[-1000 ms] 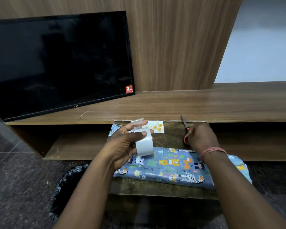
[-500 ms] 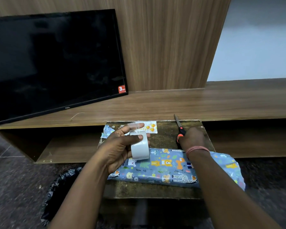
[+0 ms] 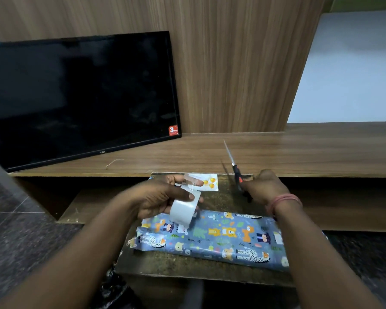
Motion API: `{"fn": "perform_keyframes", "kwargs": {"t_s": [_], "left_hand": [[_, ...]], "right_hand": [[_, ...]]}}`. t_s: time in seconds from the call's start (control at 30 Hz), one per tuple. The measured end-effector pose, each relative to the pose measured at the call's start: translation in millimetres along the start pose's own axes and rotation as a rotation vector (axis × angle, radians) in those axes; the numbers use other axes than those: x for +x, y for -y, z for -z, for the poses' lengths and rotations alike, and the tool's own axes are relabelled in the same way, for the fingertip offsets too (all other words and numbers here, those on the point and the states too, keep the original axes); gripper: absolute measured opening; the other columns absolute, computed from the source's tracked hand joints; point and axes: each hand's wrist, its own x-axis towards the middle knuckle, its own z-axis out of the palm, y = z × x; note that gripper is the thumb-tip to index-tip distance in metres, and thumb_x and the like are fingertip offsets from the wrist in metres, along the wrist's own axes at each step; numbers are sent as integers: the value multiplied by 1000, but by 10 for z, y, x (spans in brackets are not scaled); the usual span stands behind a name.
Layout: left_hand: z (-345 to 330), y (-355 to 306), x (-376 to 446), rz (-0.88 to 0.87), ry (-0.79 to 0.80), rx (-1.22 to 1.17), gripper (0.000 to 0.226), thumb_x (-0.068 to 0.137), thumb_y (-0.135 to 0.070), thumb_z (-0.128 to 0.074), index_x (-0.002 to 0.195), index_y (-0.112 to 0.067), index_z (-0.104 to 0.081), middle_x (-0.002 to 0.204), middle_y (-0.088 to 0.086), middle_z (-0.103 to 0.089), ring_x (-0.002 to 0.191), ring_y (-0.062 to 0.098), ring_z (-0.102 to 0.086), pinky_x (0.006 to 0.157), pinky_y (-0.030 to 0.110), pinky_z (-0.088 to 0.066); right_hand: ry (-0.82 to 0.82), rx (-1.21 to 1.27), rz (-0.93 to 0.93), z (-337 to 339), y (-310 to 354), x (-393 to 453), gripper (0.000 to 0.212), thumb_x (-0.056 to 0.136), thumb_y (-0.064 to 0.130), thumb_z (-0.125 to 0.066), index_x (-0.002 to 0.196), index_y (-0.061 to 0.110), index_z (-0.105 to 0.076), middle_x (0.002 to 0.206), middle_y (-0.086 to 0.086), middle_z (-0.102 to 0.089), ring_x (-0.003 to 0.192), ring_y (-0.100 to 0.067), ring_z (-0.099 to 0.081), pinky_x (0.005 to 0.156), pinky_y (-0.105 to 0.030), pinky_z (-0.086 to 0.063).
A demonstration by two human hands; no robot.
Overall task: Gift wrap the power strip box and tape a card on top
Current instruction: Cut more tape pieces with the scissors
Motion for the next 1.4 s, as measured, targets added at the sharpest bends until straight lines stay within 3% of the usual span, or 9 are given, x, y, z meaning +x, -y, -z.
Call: {"fn": "perform_keyframes", "kwargs": {"t_s": [0.07,0.13,0.27,0.43,0.73,0.87,0.97,1.2,1.4], "left_hand": [[198,-166,32,86,55,111,46,88,5,-66,133,-8,-64,126,23,-68,111,35,-68,87,44,-60],[355,-357,45,174,178,253,47,90,3,-66,136,-8,-61,129,27,-65,116,37,-64,89,45,-57],[567,-771,72,320,240,458,48,93,5,-62,139,-9,-60,139,27,-58,115,33,-66,83,41,-62],[735,-1089,92,412,260,506,46,94,7,-59,137,-8,-61,125,18,-69,105,28,-73,81,38,-63],[842,-1146,177,425,281,506,48,94,8,-60,140,-6,-59,130,21,-66,111,31,-70,87,42,-62],[841,-1155,221,398,264,488,51,93,7,-61,142,-7,-57,138,23,-61,123,35,-64,91,44,-61],[808,-1174,246,396,265,495,49,94,6,-61,141,-9,-58,140,23,-60,129,37,-59,90,42,-61],[693,-1211,260,404,245,528,51,93,7,-61,140,-12,-60,139,21,-61,119,31,-67,81,38,-64],[573,-1254,246,400,252,598,50,93,8,-61,138,-14,-62,137,21,-63,117,31,-68,81,39,-64]], "right_hand": [[282,358,17,-65,108,-94,24,76,18,-80,86,-2,-71,75,-12,-72,53,-16,-56,48,-26,-40],[554,609,8,-163,139,-215,10,78,6,-79,82,2,-71,73,-12,-66,57,-15,-53,46,-22,-41],[860,771,-14,-343,85,-334,54,42,33,-103,78,12,-68,73,-7,-58,62,-16,-54,52,-25,-45],[1102,430,173,-335,34,-368,71,57,57,-92,94,8,-56,76,-9,-56,64,-21,-46,58,-34,-27],[1070,292,207,-369,-63,-279,57,67,55,-89,91,14,-55,72,-15,-51,64,-21,-38,59,-43,-11],[976,245,206,-461,-12,-303,79,52,59,-94,100,10,-53,69,-9,-56,58,-20,-43,53,-33,-24],[909,280,212,-499,31,-303,78,40,59,-97,90,16,-56,69,-8,-55,58,-15,-41,53,-30,-28],[824,309,325,-537,111,-336,59,50,52,-88,84,17,-54,86,-17,-50,68,-15,-38,55,-26,-30],[806,269,348,-587,76,-265,79,41,73,-90,86,18,-55,88,-20,-57,78,-25,-41,59,-31,-32]]}}
